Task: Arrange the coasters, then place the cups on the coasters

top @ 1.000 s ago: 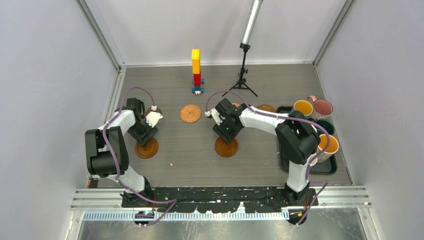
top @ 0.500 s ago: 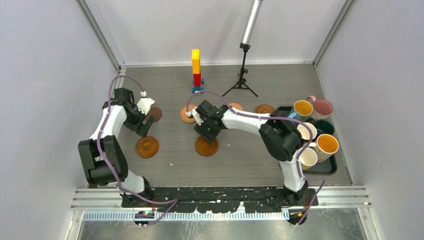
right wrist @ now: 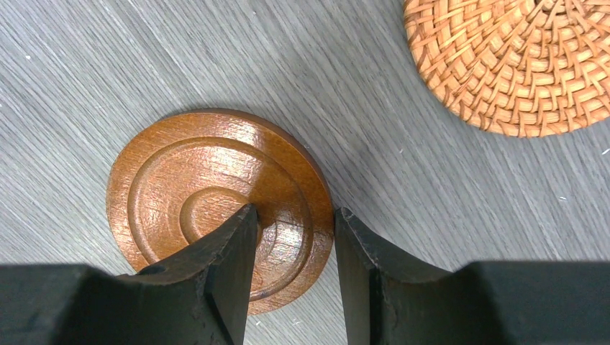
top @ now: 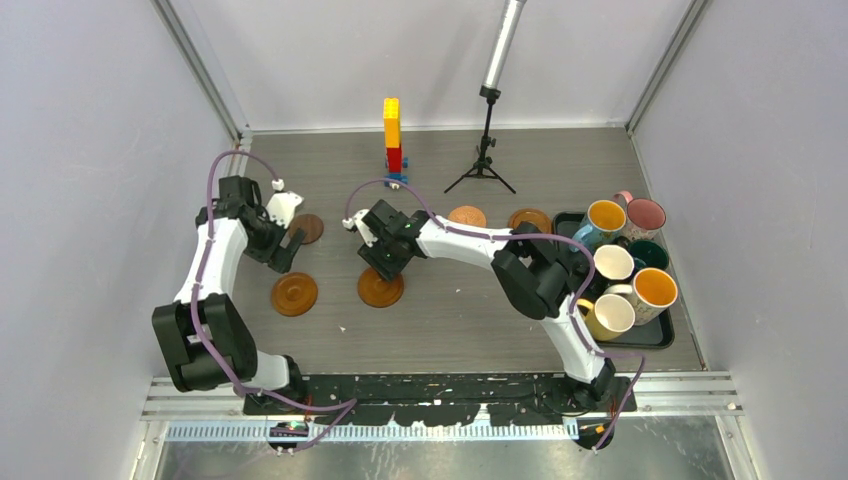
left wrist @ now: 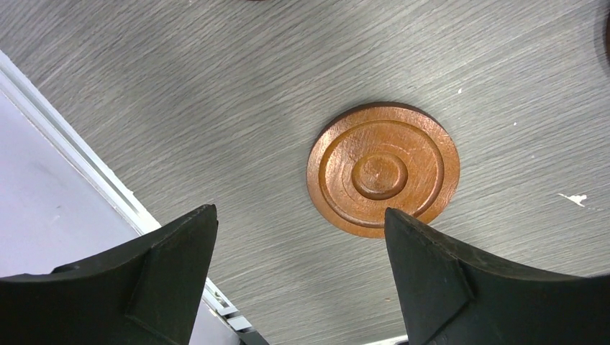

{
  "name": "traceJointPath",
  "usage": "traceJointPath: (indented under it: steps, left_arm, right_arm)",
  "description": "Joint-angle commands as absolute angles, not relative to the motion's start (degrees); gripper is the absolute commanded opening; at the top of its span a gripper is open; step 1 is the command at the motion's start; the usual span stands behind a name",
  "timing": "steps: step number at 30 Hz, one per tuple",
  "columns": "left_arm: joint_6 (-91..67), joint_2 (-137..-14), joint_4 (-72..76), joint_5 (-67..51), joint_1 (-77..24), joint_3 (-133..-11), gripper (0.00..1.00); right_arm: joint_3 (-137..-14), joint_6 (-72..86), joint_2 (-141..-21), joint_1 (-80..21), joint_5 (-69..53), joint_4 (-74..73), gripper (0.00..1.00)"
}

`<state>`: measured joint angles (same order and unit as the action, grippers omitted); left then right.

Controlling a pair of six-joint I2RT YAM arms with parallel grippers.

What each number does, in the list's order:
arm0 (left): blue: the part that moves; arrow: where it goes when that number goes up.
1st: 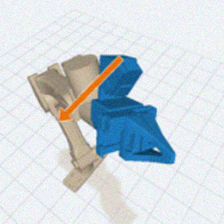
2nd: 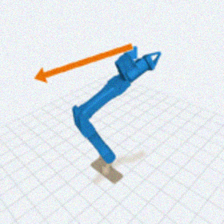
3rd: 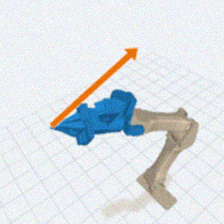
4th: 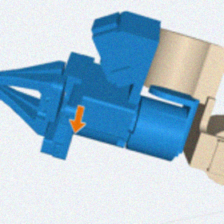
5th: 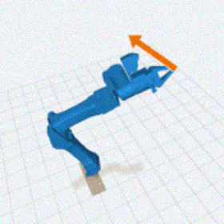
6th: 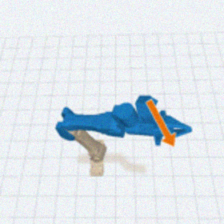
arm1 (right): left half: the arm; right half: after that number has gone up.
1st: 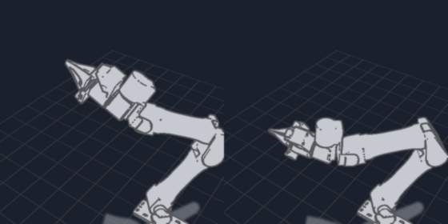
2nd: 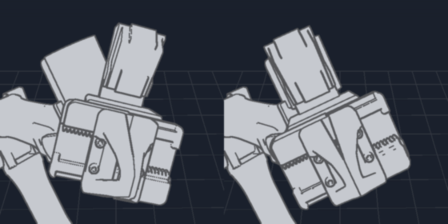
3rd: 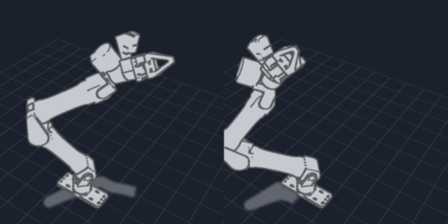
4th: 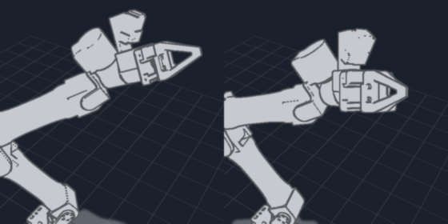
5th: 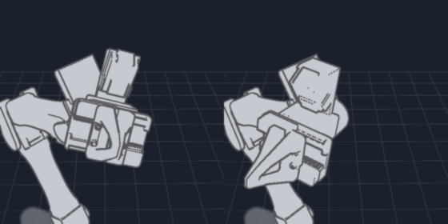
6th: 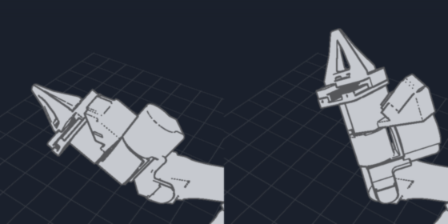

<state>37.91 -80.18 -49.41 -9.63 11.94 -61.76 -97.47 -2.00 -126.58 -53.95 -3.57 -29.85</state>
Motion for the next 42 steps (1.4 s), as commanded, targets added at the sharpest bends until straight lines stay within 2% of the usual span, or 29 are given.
traceJointPath:
  steps: [1,8,23,33,42]
  left_arm:
    - [38.01,-78.30,-50.09,-9.80,12.49,-61.86,0.88]
    - [37.47,-79.48,-49.39,-11.28,12.52,-62.93,0.88]
    - [35.43,-81.14,-49.83,-13.99,12.43,-65.30,0.89]
    - [32.43,-81.34,-49.67,-15.64,10.28,-67.37,0.95]
    - [30.82,-81.90,-49.22,-14.28,5.51,-68.24,0.95]
  right_arm:
    - [-97.65,-1.18,-128.43,-54.56,-3.90,-31.29,0.47]
    - [-94.77,-1.33,-126.27,-54.96,-4.40,-32.43,0.47]
    - [-98.26,-1.19,-117.80,-53.79,-6.95,-34.22,0.62]
    - [-87.16,-3.12,-103.51,-37.97,-7.63,-39.72,0.63]
    - [-84.88,-9.03,-103.61,-22.40,2.58,-42.08,0.54]
